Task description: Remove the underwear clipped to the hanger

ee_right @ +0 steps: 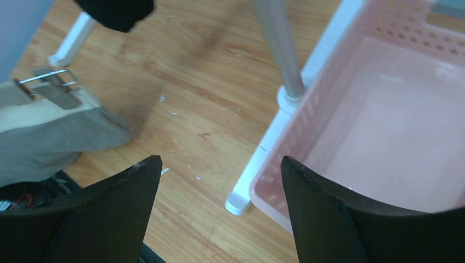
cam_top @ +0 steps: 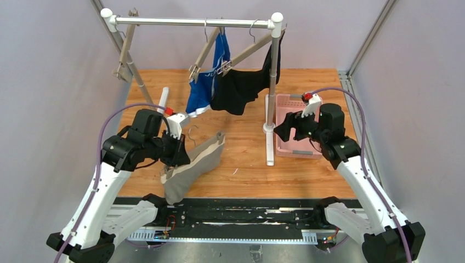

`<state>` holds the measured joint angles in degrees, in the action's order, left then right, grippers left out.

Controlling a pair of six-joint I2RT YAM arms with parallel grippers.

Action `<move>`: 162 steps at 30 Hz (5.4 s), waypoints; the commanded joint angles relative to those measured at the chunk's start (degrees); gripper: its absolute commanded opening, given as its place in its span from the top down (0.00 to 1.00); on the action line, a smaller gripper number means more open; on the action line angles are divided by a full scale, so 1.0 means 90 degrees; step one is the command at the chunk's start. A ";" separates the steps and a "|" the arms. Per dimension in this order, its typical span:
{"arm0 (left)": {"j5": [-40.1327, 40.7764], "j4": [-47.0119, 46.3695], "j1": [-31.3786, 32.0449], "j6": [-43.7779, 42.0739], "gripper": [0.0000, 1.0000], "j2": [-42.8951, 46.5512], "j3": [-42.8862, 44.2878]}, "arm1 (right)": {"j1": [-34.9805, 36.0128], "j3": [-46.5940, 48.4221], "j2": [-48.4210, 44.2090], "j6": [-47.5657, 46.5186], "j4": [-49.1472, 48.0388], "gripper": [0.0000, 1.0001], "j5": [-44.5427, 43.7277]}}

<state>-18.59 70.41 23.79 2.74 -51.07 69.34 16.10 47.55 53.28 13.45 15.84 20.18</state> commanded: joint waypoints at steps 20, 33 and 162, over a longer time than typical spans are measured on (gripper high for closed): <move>-0.4378 -0.1837 0.0106 -0.1386 1.00 -0.0360 0.0121 | 0.0092 0.1044 0.0347 0.0470 -0.2161 0.18 0.5351; -0.4166 -0.1915 0.0101 -0.1357 1.00 -0.0618 0.0192 | 0.0573 0.0773 0.0145 0.0671 -0.2239 0.18 0.5220; -0.2446 -0.8467 0.1282 0.2651 0.58 0.0090 -0.2047 | 0.3193 -0.0168 0.1176 0.2400 -0.8956 0.99 0.0409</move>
<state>-40.34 -7.29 34.26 27.07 -52.14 51.86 44.77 44.42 65.43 37.52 -61.25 26.83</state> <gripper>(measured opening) 0.376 0.098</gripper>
